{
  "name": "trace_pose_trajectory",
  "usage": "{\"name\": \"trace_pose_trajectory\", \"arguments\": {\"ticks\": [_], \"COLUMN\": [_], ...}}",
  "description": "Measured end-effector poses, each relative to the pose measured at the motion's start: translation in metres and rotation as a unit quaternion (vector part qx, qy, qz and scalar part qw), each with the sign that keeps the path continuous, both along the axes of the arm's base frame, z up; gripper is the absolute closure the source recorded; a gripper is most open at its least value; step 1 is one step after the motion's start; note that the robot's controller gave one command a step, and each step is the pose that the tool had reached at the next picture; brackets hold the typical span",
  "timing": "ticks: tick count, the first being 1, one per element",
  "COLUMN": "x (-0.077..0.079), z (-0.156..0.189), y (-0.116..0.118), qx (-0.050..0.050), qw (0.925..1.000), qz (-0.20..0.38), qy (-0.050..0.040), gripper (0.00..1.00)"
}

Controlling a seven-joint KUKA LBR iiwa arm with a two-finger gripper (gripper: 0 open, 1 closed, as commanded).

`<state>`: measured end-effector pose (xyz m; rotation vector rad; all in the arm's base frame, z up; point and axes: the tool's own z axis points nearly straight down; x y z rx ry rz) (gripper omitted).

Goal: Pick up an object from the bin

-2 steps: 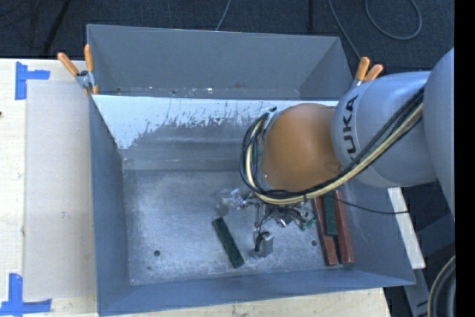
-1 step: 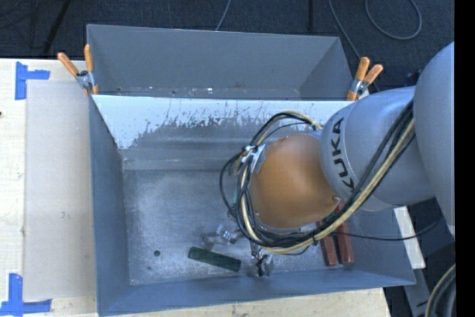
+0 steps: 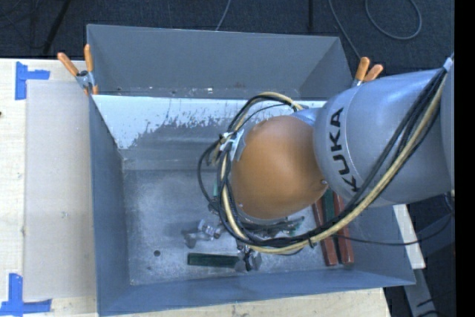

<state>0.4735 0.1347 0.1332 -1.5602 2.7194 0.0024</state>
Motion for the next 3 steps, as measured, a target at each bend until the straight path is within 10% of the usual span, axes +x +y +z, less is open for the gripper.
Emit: {"name": "trace_pose_trajectory", "arguments": {"ticks": [1, 2, 3], "x": [0.012, 0.016, 0.016], "z": [-0.067, -0.062, 0.083], "y": [-0.009, -0.008, -0.006], "qx": [-0.003, 0.0, -0.001], "qw": [0.9999, 0.9999, 0.9998], "qz": [-0.013, -0.015, -0.022], "qy": [0.0051, -0.0014, -0.0013], "gripper": [0.0, 1.0, 1.0]}}
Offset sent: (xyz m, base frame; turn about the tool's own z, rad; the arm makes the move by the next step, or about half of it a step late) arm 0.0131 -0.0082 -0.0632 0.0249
